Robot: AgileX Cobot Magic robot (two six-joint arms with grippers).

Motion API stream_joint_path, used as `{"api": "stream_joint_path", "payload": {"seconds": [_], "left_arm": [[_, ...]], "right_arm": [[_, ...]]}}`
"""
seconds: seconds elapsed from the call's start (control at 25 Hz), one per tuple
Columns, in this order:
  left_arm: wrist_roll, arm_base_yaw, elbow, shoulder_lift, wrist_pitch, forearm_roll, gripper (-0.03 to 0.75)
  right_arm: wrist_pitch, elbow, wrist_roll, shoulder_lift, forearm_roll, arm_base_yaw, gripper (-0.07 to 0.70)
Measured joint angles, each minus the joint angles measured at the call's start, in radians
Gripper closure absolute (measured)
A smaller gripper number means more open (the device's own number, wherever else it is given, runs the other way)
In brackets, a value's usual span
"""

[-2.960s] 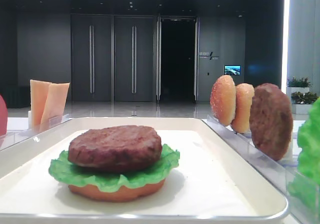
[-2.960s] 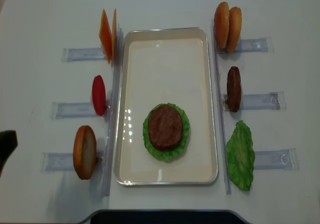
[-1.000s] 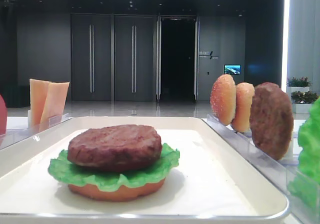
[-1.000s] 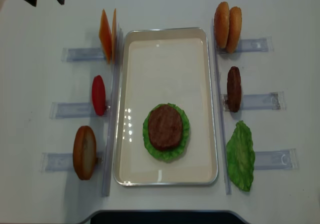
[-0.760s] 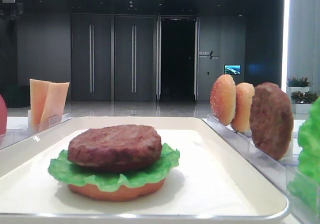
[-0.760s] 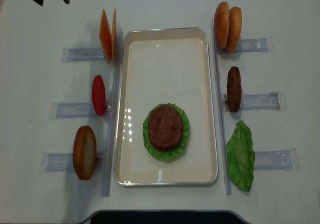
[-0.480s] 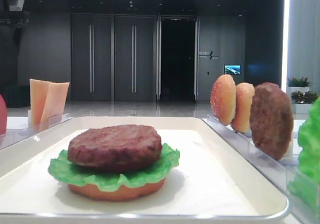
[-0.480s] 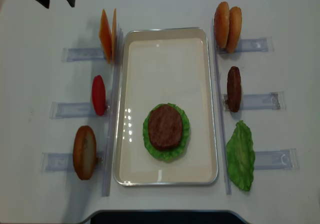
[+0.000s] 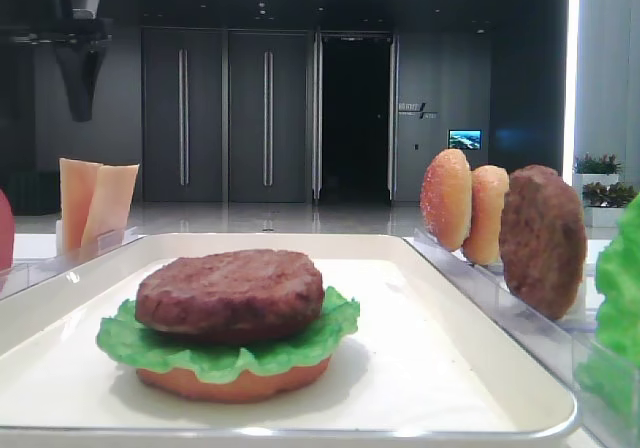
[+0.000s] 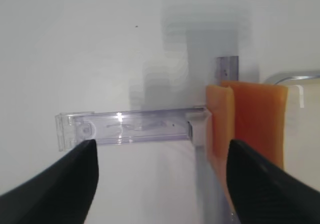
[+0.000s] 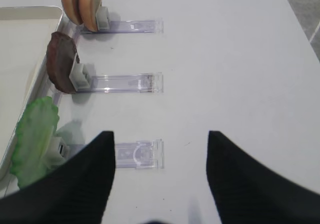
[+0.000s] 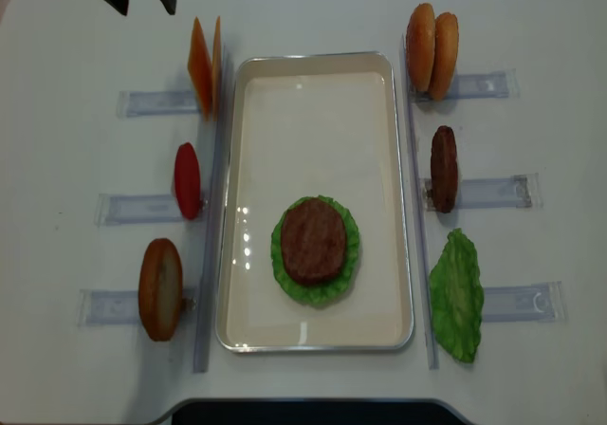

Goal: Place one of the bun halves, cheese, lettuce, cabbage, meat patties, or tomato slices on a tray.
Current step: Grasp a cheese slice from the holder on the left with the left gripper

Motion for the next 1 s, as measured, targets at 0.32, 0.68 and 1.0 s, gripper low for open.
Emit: {"api": "stream_joint_path", "payload": {"seconds": [0.32,0.68,1.0], "left_arm": [[-0.06,-0.091,0.0,0.0,0.0,0.0,0.115],[-0.125,-0.159,-0.001,0.0,0.0,-0.009,0.124],[-0.154,-0.178,-0.001,0.0,0.0,-0.014,0.125]], "right_arm": [[0.0,0.0,0.0,0.0,0.0,0.0,0.214],[0.0,0.0,0.0,0.0,0.0,0.0,0.214],[0.0,0.0,0.0,0.0,0.0,0.0,0.214]]}}
